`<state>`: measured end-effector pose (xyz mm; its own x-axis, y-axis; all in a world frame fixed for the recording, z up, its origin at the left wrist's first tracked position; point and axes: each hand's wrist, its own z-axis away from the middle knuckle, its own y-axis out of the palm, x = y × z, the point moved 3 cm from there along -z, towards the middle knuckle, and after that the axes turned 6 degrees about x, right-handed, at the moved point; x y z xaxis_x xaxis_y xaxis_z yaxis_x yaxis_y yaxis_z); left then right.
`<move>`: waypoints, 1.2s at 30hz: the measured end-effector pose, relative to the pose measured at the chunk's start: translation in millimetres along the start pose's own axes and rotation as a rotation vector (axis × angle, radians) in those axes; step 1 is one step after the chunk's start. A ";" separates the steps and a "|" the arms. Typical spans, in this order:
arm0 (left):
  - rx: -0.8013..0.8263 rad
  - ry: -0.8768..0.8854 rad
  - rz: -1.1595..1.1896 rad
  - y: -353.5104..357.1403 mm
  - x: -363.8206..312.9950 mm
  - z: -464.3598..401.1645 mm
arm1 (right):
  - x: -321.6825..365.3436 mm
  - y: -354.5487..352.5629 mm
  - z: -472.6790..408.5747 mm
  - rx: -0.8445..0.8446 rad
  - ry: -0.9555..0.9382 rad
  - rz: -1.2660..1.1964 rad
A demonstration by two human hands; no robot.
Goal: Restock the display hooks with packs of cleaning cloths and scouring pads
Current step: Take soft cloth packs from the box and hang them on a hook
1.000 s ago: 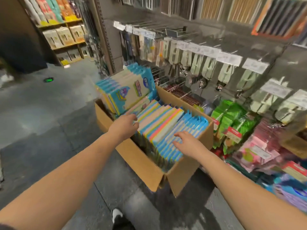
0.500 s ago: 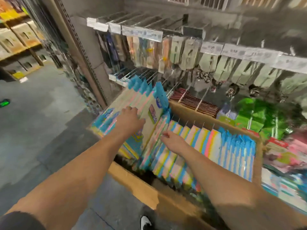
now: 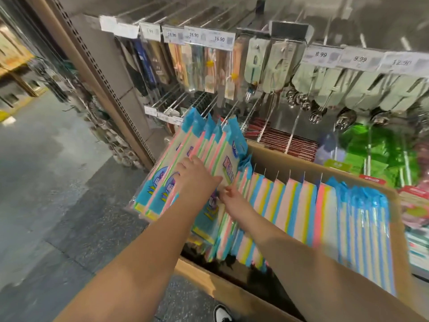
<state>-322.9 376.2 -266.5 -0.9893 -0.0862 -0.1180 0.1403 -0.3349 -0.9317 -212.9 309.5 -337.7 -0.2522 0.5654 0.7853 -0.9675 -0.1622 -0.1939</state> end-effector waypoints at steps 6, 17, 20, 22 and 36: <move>0.044 0.052 0.024 -4.6 -16.0 2.2 | -14.6 -0.3 1.2 0.024 0.041 -0.277; 0.210 0.129 0.322 -0.3 -24.9 1.1 | -36.4 -5.4 -6.6 0.075 0.093 -0.581; 0.173 0.157 0.368 -11.3 -15.8 7.8 | -30.7 -13.3 -0.1 0.024 0.070 -0.578; 0.167 0.188 0.443 -20.1 -9.4 16.6 | -30.2 -21.7 7.4 0.001 0.037 -0.595; 0.628 0.448 1.296 -12.2 -117.0 156.3 | -83.9 -170.5 202.3 -0.137 -0.137 -1.047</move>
<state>-202.5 243.7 -187.7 -0.0843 -0.3823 -0.9202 0.7808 -0.5991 0.1773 -23.2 126.2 -251.5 0.7027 0.2729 0.6571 -0.6971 0.4492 0.5588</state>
